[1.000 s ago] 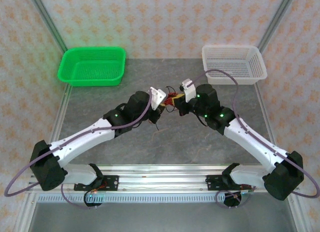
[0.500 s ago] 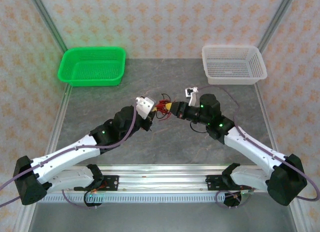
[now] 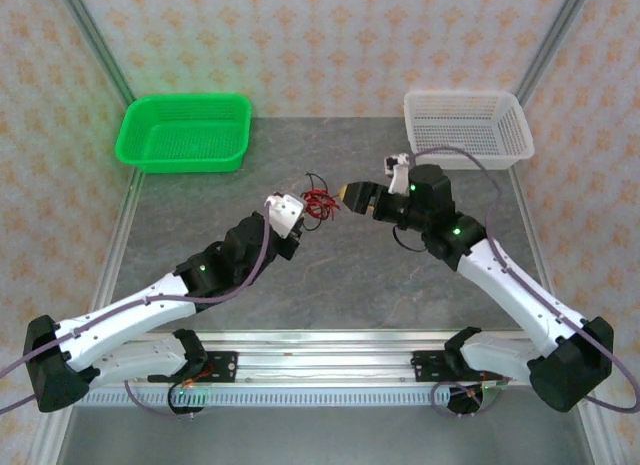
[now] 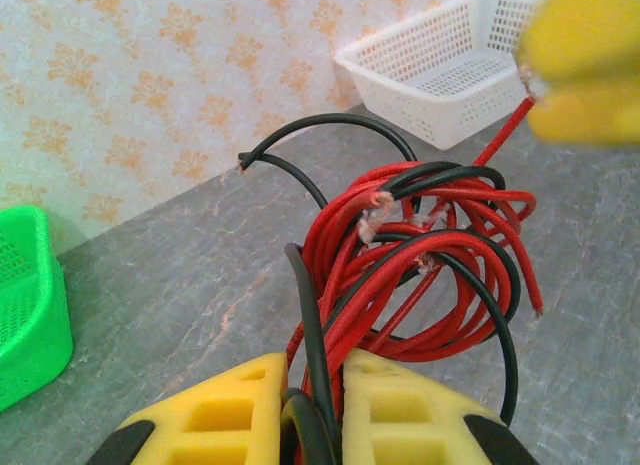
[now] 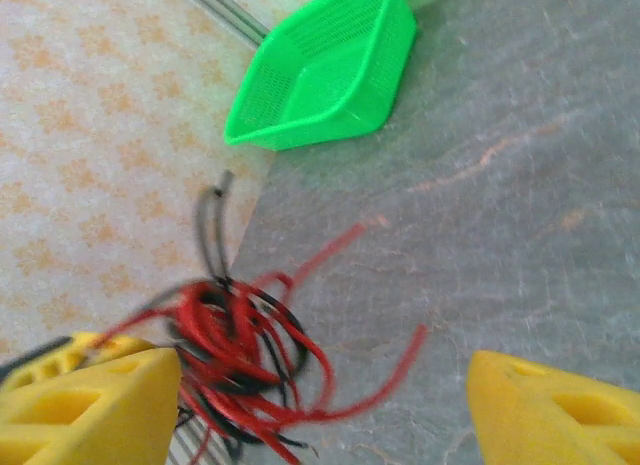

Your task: Untangle the cables

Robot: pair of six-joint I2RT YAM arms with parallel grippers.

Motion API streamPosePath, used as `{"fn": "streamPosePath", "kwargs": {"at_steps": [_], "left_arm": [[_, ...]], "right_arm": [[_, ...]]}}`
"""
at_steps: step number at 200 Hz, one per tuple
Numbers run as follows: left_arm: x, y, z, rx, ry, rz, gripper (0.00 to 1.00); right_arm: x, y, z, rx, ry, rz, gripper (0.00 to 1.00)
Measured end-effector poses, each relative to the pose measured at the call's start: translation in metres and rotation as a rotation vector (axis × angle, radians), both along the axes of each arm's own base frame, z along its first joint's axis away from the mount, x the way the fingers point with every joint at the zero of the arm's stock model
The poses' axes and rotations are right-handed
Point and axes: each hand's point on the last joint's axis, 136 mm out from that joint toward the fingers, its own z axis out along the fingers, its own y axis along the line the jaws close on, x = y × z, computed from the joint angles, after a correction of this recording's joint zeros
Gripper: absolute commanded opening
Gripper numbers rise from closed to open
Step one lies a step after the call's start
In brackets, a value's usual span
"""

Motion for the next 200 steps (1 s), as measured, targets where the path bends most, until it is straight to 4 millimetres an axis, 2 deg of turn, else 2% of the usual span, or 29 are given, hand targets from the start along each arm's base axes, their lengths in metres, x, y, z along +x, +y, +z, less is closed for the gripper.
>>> {"fn": "streamPosePath", "kwargs": {"at_steps": [25, 61, 88, 118, 145, 176, 200], "left_arm": [[-0.003, -0.004, -0.003, 0.059, 0.004, -0.024, 0.0], [-0.003, -0.008, -0.014, 0.176, 0.013, -0.055, 0.0], [-0.004, -0.007, -0.02, 0.255, 0.007, -0.079, 0.0], [-0.003, -0.009, -0.02, 0.304, -0.004, -0.102, 0.0], [-0.003, -0.015, -0.02, 0.326, 0.0, -0.129, 0.0], [-0.005, -0.02, -0.021, 0.322, 0.007, -0.16, 0.0], [-0.007, -0.022, -0.023, 0.32, 0.014, -0.175, 0.0]], "right_arm": [[0.006, 0.007, 0.012, -0.085, -0.073, 0.065, 0.64], [0.01, 0.016, -0.008, -0.226, -0.076, 0.172, 0.54], [0.006, 0.018, -0.016, -0.294, -0.093, 0.24, 0.55], [-0.007, 0.027, -0.015, -0.32, -0.136, 0.323, 0.61], [-0.014, 0.036, -0.024, -0.347, -0.142, 0.376, 0.64], [-0.011, 0.042, -0.041, -0.373, -0.115, 0.398, 0.63], [-0.009, 0.044, -0.047, -0.38, -0.101, 0.402, 0.58]]}}
